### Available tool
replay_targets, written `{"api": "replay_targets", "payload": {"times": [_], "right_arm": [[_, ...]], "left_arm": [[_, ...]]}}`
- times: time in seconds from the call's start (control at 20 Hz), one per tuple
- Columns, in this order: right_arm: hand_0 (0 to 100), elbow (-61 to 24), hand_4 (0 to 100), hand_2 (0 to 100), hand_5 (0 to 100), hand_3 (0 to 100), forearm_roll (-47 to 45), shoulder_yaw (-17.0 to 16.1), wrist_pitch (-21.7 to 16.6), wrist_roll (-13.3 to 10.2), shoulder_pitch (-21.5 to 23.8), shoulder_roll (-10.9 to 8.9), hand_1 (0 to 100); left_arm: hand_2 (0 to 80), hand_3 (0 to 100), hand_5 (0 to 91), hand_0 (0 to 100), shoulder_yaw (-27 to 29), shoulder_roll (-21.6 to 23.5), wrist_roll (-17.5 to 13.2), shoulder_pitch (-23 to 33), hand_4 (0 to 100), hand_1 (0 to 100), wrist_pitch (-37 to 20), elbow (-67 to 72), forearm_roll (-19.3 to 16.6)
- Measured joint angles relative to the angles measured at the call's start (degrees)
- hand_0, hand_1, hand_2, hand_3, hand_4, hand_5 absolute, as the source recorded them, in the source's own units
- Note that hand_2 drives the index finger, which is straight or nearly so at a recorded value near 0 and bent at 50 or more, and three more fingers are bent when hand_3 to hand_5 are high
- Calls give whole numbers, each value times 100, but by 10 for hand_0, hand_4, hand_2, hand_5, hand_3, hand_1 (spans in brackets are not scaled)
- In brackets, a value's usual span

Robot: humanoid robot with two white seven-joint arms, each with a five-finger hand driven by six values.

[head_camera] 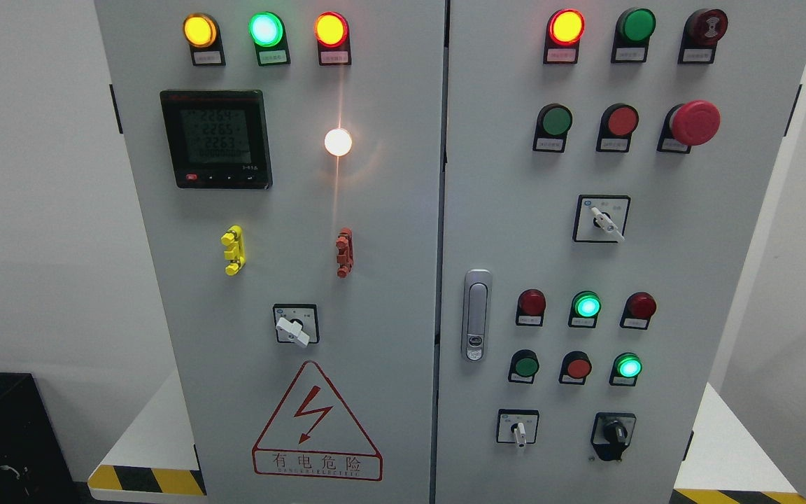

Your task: Flip black knob to close circuit

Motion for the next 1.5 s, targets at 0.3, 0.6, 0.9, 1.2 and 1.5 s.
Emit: {"api": "replay_targets", "payload": {"times": [0.3, 0.6, 0.9, 1.2, 1.5], "right_arm": [[0, -654, 973, 892, 1000, 1000, 810, 50, 377, 24, -112, 3, 0], [0, -1224, 982, 905, 1000, 1000, 1467, 76, 905, 288, -353, 6, 0], [0, -1681, 986, 903, 1000, 1000, 1972, 91, 1280, 508, -586, 5, 0], [0, -2008, 989, 903, 1000, 1000, 2471, 107, 1428, 554, -863, 16, 0], [0, -2195, 989, 905, 1000, 1000, 2753, 112, 1590, 701, -1057, 21, 0]], "left_arm": [[0, 0, 0, 120, 0, 0, 0, 0, 0, 556, 0, 0, 0], [0, 0, 0, 120, 0, 0, 0, 0, 0, 556, 0, 0, 0], [0, 0, 0, 120, 0, 0, 0, 0, 0, 556, 0, 0, 0], [0, 0, 0, 120, 0, 0, 0, 0, 0, 556, 0, 0, 0], [0, 0, 0, 120, 0, 0, 0, 0, 0, 556, 0, 0, 0]]}}
